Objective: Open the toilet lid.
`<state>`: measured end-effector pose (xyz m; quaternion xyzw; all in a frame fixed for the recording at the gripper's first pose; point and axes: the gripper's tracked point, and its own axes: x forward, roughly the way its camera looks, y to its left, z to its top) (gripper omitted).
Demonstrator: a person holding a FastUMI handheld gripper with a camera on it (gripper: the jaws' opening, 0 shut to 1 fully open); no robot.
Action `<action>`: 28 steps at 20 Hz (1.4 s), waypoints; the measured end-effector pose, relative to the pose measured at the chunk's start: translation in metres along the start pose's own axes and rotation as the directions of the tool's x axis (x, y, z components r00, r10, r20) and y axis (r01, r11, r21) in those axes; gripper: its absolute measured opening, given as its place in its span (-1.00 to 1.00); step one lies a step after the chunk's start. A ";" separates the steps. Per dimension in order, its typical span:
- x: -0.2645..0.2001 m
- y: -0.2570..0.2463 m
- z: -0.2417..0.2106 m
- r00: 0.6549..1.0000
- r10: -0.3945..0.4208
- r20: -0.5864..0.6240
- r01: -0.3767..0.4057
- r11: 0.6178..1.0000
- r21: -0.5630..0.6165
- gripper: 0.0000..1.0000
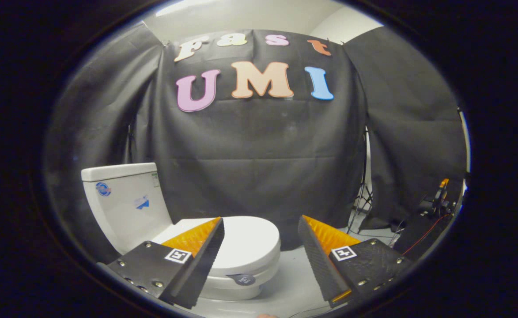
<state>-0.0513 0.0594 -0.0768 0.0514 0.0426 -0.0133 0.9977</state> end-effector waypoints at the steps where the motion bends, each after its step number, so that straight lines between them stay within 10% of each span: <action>1: 0.005 0.000 -0.007 1.000 -0.003 -0.019 0.003 1.000 0.006 0.99; 15: 0.043 0.004 -0.138 0.911 0.007 -0.412 0.116 0.955 0.272 1.00; 23: 0.055 -0.001 -0.195 0.841 0.031 -0.540 0.255 0.857 0.448 0.81; 28: 0.062 0.014 -0.213 0.809 0.143 -0.570 0.312 0.717 0.624 0.51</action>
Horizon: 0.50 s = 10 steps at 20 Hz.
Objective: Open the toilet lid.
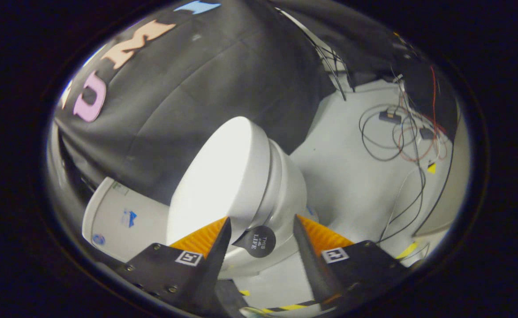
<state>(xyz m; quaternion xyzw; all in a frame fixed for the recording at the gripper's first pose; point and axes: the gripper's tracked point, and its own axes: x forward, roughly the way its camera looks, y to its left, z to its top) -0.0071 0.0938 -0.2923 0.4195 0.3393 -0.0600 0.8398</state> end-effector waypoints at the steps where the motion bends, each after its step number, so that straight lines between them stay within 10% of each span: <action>1: -0.001 -0.001 -0.004 1.000 0.003 -0.008 -0.002 0.999 0.038 0.44; 4: 0.005 -0.002 -0.006 0.998 0.047 -0.032 -0.043 0.992 0.117 0.44; 7: 0.007 0.003 -0.005 0.997 0.068 -0.034 -0.063 0.987 0.147 -0.43; 10: -0.014 -0.007 0.008 0.997 0.062 -0.036 -0.059 0.994 0.087 -0.43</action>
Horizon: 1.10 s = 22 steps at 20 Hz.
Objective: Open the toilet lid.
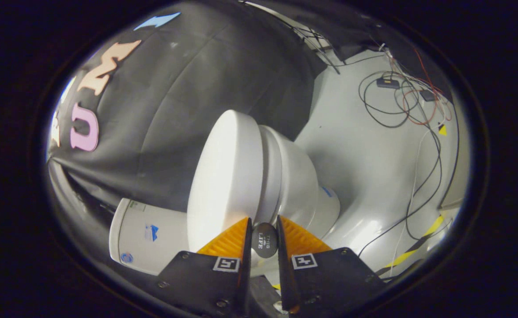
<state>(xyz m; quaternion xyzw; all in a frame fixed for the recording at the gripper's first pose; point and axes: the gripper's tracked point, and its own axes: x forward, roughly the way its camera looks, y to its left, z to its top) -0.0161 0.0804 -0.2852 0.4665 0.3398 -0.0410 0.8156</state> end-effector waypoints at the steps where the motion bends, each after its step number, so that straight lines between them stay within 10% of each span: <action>1: 0.019 0.002 -0.007 1.000 -0.002 -0.006 0.002 1.000 0.028 -0.90; 22: -0.028 0.092 0.006 0.992 0.126 0.015 -0.120 0.970 -0.210 -0.95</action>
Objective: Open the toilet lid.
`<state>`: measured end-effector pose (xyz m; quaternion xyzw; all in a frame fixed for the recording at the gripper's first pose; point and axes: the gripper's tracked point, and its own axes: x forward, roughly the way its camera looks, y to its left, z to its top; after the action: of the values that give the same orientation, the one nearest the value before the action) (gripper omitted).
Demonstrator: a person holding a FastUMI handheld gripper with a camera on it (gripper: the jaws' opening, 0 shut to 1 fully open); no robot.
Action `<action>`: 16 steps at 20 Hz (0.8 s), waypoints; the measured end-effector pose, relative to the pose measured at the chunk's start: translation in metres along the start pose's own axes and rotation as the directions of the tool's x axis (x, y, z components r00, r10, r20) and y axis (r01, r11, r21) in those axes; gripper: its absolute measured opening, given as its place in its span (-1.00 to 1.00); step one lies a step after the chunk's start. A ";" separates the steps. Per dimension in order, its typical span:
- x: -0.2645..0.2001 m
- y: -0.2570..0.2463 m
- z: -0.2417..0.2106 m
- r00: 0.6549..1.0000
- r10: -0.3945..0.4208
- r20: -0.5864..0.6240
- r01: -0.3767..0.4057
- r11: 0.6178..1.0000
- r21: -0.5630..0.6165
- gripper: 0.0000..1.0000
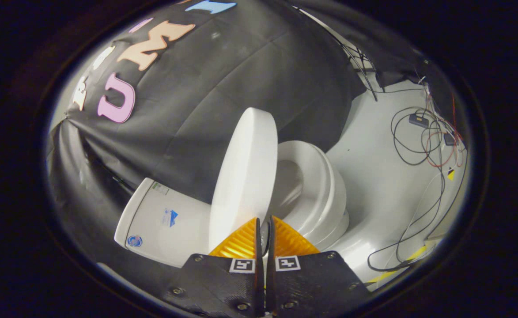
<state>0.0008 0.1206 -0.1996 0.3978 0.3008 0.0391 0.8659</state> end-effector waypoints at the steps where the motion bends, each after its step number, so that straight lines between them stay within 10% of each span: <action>1: -0.002 0.006 0.001 1.000 0.002 0.007 -0.002 1.000 -0.008 -0.95; 16: -0.028 0.078 0.009 0.998 -0.001 0.059 0.020 0.949 -0.316 -0.95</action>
<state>-0.0032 0.1587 -0.1260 0.2532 0.2674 0.0704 0.9271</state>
